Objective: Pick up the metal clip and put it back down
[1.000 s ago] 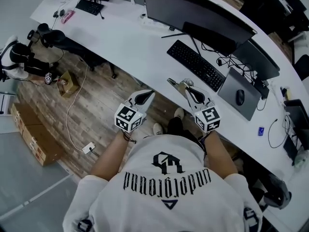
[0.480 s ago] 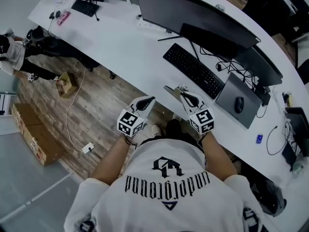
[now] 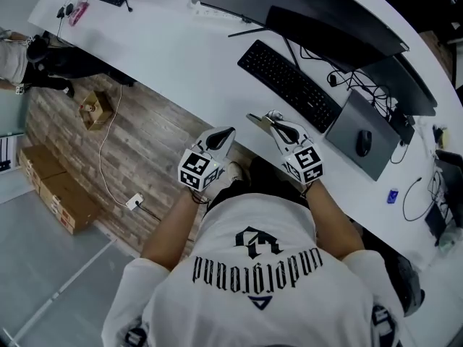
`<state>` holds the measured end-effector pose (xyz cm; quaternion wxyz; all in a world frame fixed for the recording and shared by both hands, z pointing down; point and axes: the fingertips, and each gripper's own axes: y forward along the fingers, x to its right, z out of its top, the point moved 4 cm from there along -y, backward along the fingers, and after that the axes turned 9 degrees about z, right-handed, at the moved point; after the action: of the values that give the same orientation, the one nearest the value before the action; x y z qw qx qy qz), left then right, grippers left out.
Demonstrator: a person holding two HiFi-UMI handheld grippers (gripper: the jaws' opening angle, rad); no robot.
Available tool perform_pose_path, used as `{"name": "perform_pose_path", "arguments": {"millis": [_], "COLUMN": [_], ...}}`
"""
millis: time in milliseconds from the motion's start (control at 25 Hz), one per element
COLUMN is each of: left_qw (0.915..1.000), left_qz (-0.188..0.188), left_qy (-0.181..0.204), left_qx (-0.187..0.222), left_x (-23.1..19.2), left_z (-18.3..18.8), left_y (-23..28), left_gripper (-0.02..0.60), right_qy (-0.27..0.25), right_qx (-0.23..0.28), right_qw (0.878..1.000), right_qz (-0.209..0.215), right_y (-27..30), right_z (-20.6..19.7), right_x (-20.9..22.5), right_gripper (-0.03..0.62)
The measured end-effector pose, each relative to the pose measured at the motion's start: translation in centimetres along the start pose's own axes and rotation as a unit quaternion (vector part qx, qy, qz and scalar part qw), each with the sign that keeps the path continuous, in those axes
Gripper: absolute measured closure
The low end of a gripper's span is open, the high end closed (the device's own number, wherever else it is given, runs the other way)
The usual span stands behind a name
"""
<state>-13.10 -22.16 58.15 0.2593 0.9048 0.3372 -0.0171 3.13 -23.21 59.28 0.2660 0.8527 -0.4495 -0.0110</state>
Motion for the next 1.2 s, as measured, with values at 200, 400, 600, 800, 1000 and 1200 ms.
{"name": "perform_pose_path", "arguments": {"millis": [200,400,600,800,1000,1200], "left_qw": [0.9998,0.9992,0.9988,0.9983,0.9980,0.9974], "left_qz": [0.006,0.002,0.002,0.001,0.003,0.004], "left_qy": [-0.011,-0.021,-0.026,-0.030,-0.034,-0.037], "left_qx": [-0.015,-0.034,-0.042,-0.049,-0.054,-0.061], "left_x": [-0.3,0.3,0.4,0.6,0.7,0.8], "left_z": [-0.7,-1.7,-2.1,-2.6,-3.2,-3.7], "left_y": [2.1,3.7,5.5,6.4,7.2,7.7], "left_gripper": [0.569,0.569,0.569,0.569,0.569,0.569], "right_qy": [0.011,0.019,0.031,0.044,0.057,0.064], "right_qx": [-0.017,-0.033,-0.033,-0.030,-0.031,-0.042], "right_qw": [1.000,0.999,0.998,0.997,0.997,0.996], "right_qz": [0.015,0.029,0.039,0.047,0.045,0.047], "right_y": [1.0,2.1,2.6,3.1,3.3,3.5], "right_z": [-2.2,-4.8,-6.3,-7.8,-9.3,-10.9], "right_x": [1.4,2.3,3.5,4.0,4.7,5.2], "right_gripper": [0.560,0.562,0.562,0.562,0.562,0.562]}}
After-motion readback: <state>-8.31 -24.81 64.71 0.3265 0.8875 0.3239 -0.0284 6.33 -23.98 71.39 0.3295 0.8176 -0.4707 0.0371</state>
